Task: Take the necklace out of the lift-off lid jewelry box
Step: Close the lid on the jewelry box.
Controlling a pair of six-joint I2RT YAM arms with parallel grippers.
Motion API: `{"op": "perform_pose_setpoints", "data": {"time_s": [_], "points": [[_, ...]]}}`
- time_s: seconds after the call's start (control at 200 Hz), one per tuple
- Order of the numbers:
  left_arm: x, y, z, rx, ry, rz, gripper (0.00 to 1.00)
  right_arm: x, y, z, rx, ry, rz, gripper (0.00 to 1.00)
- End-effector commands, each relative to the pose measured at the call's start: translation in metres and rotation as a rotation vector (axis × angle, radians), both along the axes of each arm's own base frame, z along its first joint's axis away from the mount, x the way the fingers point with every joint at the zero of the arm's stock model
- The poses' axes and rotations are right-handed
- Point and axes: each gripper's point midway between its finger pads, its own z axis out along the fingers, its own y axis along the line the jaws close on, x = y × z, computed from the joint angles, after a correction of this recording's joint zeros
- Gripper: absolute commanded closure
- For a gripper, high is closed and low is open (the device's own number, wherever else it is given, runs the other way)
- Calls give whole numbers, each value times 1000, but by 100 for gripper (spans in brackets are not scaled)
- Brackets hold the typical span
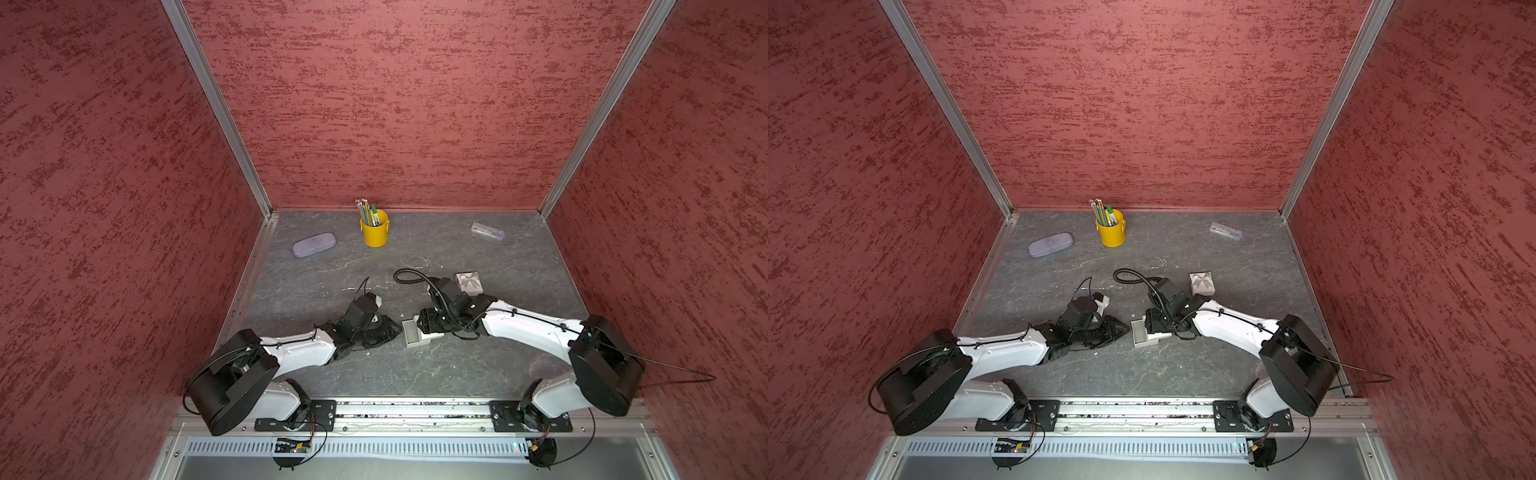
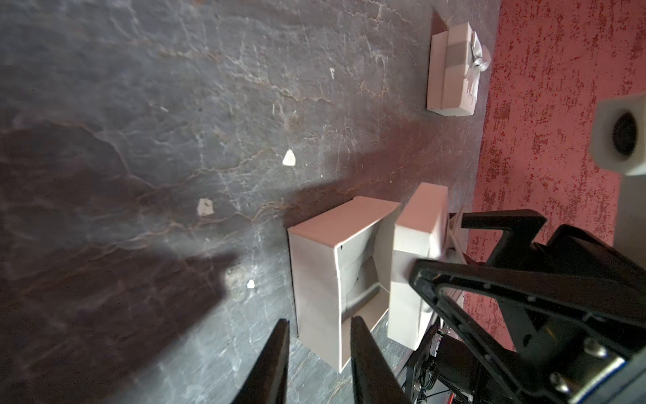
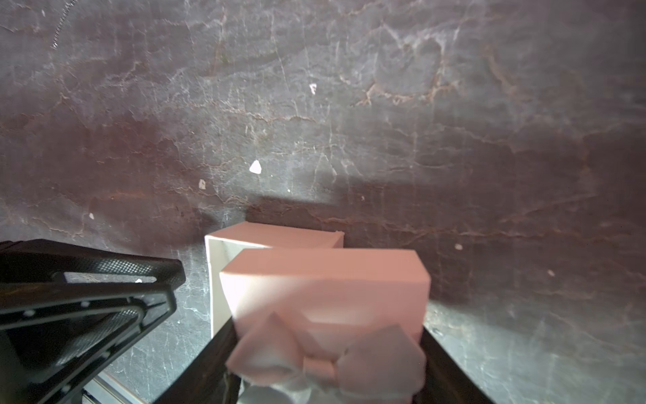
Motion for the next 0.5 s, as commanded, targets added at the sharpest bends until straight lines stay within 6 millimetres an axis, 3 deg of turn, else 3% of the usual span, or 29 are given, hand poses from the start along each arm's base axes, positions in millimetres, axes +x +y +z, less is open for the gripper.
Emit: {"op": "perform_pose_setpoints", "data": {"time_s": [0.0,0.496], "points": [[0,-7,2,-31,-6,-8,69,8,16,14,56,-29,-1,32],[-6,-19,-2,-35,7,-14,71,3,25,16,102,-6,-7,32]]}}
